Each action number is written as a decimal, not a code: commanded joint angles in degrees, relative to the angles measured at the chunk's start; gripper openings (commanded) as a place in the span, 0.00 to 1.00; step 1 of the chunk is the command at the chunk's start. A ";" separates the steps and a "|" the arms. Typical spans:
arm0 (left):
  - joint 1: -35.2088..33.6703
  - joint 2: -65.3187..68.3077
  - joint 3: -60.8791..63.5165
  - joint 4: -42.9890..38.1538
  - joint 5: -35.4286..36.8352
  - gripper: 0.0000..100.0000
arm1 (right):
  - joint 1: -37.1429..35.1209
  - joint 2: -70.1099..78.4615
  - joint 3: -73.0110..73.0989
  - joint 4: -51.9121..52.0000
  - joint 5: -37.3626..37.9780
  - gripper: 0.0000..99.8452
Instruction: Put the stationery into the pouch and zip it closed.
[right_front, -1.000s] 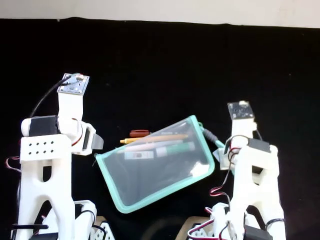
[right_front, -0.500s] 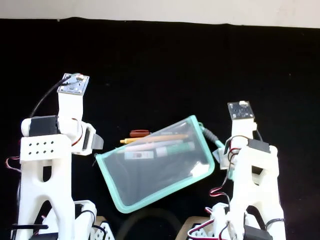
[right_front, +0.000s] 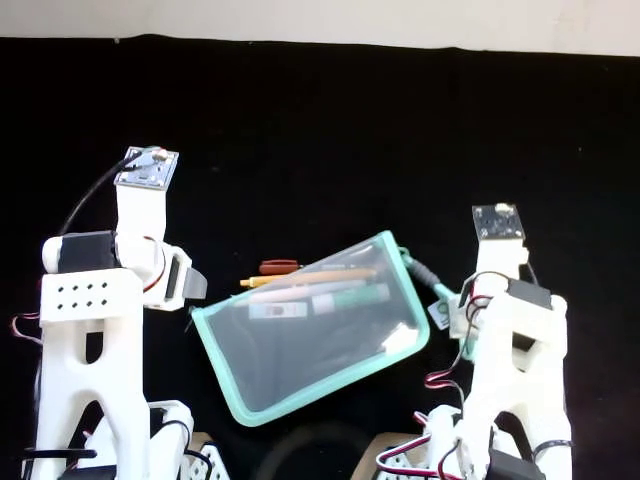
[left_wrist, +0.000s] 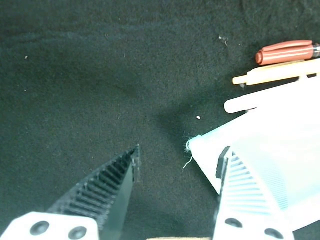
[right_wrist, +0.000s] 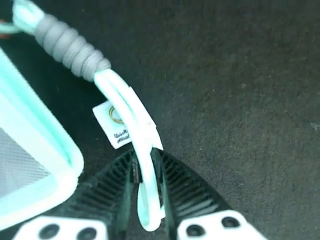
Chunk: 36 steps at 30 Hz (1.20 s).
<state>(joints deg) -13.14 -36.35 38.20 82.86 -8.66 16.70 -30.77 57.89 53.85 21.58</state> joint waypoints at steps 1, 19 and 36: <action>0.57 -0.04 -0.31 -0.44 -0.35 0.27 | 0.57 -0.84 -7.08 2.33 -3.69 0.01; 0.57 -0.04 -0.22 -0.70 -0.35 0.27 | 0.13 -0.92 -36.09 13.49 -17.32 0.01; 0.66 -0.48 -0.66 -0.70 -0.35 0.27 | -17.89 -0.84 -68.62 29.76 -18.81 0.01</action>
<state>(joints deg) -13.14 -36.35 38.20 82.86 -8.66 2.11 -30.77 -5.05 82.33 3.21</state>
